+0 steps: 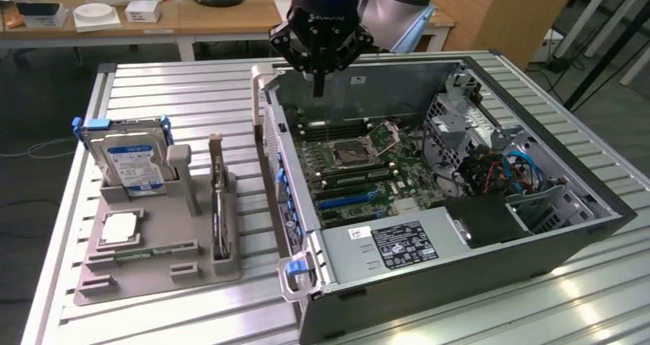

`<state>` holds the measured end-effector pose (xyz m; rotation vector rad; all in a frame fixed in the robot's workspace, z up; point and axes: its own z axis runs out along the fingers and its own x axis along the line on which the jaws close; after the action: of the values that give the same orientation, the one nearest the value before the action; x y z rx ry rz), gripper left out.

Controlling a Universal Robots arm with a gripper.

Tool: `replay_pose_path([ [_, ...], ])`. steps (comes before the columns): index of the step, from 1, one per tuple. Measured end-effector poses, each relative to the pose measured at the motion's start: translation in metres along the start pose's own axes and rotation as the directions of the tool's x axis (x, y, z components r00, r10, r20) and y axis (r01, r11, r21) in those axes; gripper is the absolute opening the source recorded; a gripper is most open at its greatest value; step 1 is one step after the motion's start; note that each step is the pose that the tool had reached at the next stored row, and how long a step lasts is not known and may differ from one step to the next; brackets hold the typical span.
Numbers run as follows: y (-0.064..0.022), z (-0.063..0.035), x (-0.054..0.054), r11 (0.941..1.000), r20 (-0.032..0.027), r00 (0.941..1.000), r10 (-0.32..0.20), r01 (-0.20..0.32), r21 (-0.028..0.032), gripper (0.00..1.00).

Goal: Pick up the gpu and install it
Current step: 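Reach for the gpu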

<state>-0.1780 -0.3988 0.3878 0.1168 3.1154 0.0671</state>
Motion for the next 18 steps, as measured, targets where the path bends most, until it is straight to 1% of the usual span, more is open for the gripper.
replay_pose_path([
  [5,-0.0008,0.001,0.009,1.0,0.0,1.0,0.0,0.0,0.0001,0.11],
  [12,-0.002,0.0022,0.025,1.0,0.0001,1.0,0.0,0.0,0.0007,0.11],
  [18,-0.0026,0.0026,0.033,1.0,0.0001,1.0,0.0,0.0,0.0008,0.11],
])
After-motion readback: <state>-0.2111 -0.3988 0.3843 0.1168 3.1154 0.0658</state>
